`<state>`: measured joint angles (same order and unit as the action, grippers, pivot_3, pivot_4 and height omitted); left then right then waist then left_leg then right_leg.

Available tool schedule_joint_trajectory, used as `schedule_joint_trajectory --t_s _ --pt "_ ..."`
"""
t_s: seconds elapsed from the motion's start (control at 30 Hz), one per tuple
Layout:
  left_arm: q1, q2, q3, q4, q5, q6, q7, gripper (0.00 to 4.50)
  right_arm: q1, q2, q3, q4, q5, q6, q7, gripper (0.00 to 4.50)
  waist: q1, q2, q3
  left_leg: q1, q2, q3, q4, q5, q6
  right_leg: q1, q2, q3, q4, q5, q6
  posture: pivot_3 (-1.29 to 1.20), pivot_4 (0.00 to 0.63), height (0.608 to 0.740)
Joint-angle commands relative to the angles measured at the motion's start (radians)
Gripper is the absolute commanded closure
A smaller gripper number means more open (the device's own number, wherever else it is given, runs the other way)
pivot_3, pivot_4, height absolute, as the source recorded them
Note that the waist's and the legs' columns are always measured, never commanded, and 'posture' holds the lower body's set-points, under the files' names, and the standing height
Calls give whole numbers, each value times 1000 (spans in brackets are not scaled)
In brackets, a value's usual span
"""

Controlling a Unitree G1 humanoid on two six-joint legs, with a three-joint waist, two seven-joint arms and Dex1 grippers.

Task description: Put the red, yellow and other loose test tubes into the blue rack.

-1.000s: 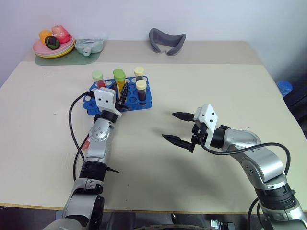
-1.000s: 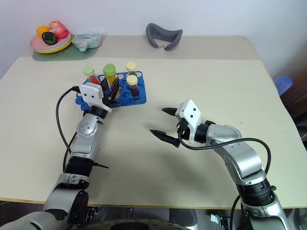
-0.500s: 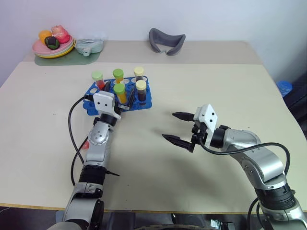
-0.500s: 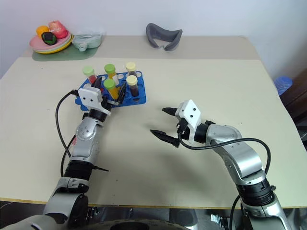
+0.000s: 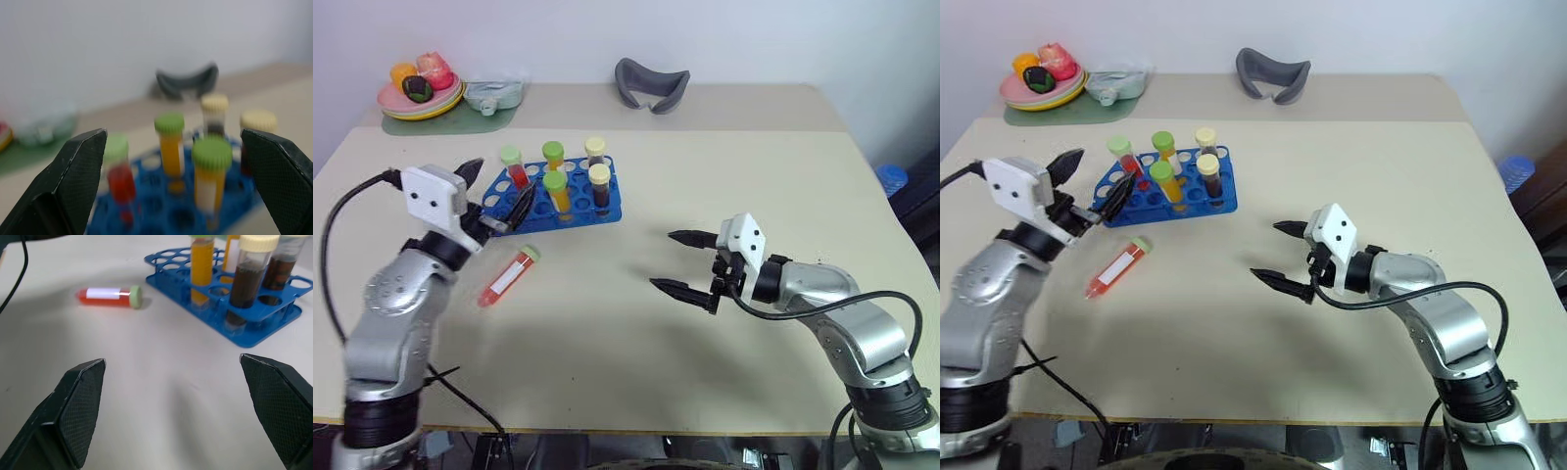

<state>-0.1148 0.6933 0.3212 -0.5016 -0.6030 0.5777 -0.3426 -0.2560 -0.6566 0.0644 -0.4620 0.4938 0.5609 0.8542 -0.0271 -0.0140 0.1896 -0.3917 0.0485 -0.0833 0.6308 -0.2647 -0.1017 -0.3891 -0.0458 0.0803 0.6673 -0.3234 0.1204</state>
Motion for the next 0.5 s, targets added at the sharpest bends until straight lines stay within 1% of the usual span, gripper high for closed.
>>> schedule_joint_trajectory --t_s 0.03,0.1,0.17,0.2,0.23,0.33,0.4,0.5 --pt "23 157 76 -82 -68 290 14 35 -18 -33 -20 6 8 -25 51 0 -5 -1 0 0 0 0 0 0 0 0 0 0 0 0 0 0 150 740" --pt "21 263 65 -94 -84 450 12 35 -21 -44 -20 19 5 -33 68 0 -8 -2 1 0 0 0 0 0 0 0 0 0 0 0 0 0 150 740" --pt "-21 325 45 -92 -128 599 12 35 -24 -54 -17 26 -1 -40 82 0 -12 -1 1 0 0 0 0 0 0 0 0 0 0 0 0 0 150 740" --pt "-80 327 35 -73 -162 707 23 35 -25 -59 -13 27 -4 -42 90 0 -12 -1 1 0 0 0 0 0 0 0 0 0 0 0 0 0 150 740" --pt "-153 330 -5 -49 -185 800 23 35 -23 -67 -8 19 -4 -42 102 0 -11 -1 1 0 0 0 0 0 0 0 0 0 0 0 0 0 150 740" --pt "-318 306 -103 21 -197 994 20 35 -17 -76 2 -4 2 -35 115 0 -14 -2 1 -1 0 -1 1 0 0 1 0 -1 0 0 0 0 150 740" --pt "-397 300 -204 80 -166 1032 25 35 -10 -75 6 -19 5 -30 115 0 -20 -2 1 -1 0 -1 0 0 0 1 0 -1 0 0 0 0 150 740" --pt "-468 303 -314 146 -127 1037 16 35 2 -74 13 -35 2 -29 114 0 -26 -2 1 -1 0 -1 -1 0 0 -1 1 0 0 0 0 0 150 740"
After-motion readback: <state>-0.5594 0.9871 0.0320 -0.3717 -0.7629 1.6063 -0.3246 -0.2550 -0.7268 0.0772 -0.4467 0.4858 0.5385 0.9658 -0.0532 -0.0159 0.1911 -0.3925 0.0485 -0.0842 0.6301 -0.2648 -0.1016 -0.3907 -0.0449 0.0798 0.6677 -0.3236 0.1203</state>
